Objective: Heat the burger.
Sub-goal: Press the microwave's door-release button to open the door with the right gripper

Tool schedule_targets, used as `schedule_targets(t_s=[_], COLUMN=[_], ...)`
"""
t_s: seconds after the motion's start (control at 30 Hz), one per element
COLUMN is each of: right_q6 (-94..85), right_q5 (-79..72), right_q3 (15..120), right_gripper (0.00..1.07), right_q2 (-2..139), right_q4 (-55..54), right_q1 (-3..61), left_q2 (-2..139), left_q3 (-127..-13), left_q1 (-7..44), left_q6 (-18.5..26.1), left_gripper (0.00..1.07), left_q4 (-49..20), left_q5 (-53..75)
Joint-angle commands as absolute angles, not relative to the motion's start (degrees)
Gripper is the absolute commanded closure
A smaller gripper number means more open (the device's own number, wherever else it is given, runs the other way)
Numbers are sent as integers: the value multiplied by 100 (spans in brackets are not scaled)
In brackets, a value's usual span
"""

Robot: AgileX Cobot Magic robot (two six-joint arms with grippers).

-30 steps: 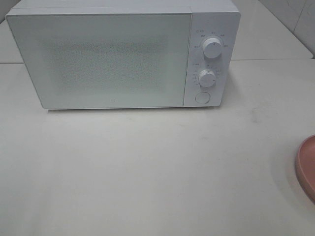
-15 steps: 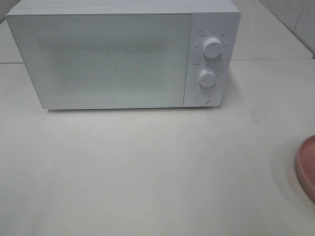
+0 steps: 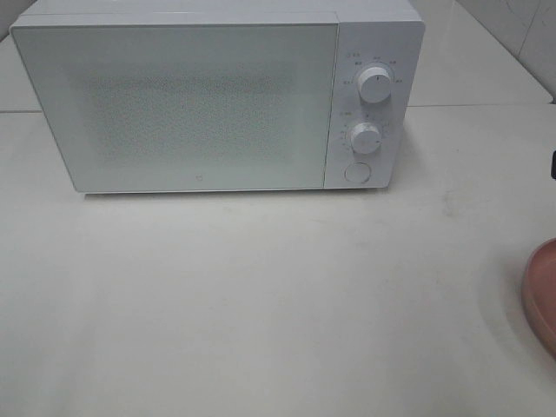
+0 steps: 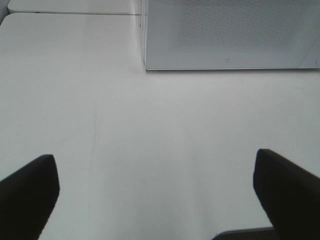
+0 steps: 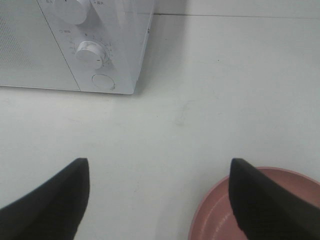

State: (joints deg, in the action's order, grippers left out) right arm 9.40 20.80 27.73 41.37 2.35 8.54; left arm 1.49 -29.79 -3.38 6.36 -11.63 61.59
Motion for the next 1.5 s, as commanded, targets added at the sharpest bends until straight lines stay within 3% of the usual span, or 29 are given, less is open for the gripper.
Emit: schedule_targets(t_s=[0.03, 0.87, 1.13, 1.5], right_q6=[859, 670, -120, -625], right_q5=[1742, -3111, -4601, -5850], right_q3=[2744, 1599, 1220, 1094], right_gripper=[32, 32, 32, 32], right_q2=[4360, 6646, 7454, 8342], right_q4=[218, 264, -756, -2252], right_q1=[848, 848, 848, 2343], left_q2=[138, 138, 138, 138], left_q3=[-2956, -2956, -2956, -2956], left_q1=[-367, -367, -367, -367], left_q6=[653, 653, 653, 653], left_gripper=[9, 9, 9, 9], left_q4=[-1226, -1226, -1226, -1226], left_q5=[6142, 6142, 6142, 6142])
